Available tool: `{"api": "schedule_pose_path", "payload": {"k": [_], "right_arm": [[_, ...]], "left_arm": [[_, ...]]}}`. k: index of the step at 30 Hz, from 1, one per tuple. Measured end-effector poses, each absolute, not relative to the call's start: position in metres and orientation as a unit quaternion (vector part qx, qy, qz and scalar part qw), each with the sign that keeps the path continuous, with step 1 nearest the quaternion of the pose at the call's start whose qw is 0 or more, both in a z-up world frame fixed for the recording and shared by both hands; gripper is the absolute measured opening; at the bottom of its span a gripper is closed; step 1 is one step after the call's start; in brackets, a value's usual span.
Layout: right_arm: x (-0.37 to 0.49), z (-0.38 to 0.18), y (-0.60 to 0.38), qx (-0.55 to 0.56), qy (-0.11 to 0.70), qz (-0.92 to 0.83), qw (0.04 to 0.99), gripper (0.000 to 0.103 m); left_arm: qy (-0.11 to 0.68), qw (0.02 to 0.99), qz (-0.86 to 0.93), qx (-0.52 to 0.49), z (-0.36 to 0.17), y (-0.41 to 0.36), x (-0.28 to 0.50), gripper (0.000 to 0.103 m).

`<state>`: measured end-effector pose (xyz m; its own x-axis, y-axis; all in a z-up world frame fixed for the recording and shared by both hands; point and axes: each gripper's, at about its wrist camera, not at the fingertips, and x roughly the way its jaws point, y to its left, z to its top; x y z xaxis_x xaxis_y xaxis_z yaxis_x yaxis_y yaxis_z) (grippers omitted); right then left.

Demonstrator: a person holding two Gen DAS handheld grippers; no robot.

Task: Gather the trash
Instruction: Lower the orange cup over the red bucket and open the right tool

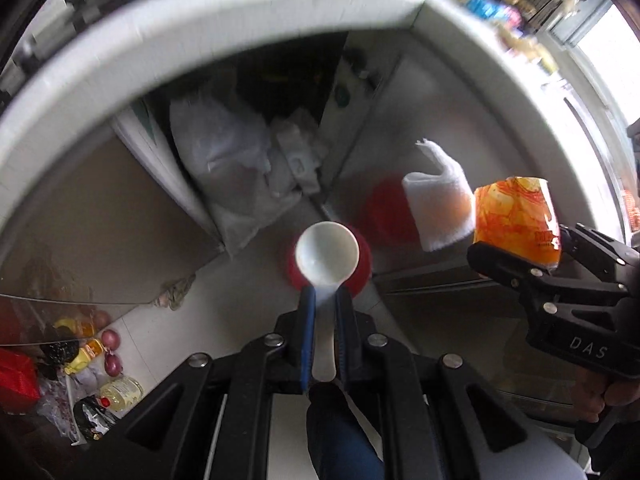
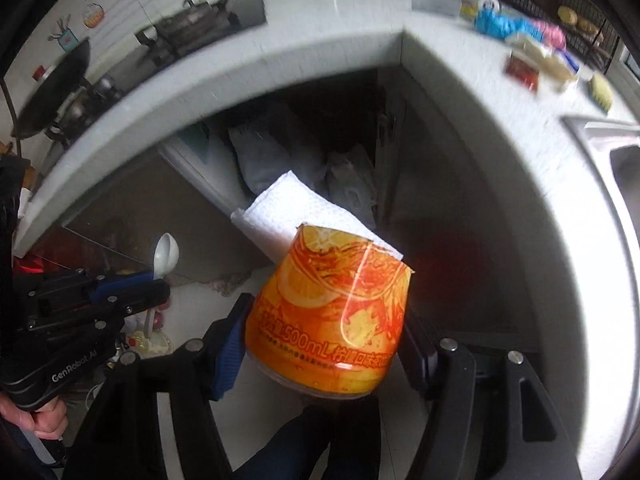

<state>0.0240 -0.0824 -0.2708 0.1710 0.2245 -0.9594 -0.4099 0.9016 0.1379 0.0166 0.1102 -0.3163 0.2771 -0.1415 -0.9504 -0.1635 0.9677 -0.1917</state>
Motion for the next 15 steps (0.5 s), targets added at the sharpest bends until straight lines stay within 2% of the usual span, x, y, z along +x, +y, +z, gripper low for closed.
{"api": "schedule_pose_path", "payload": {"k": [15], "right_arm": [[0.043,-0.482,-0.102,-0.08,0.643,0.142,0.749,0.063]], "left_arm": [[0.631,0.757,-0.02,-0.166,-0.513,0.107,0.05,0.009]]}}
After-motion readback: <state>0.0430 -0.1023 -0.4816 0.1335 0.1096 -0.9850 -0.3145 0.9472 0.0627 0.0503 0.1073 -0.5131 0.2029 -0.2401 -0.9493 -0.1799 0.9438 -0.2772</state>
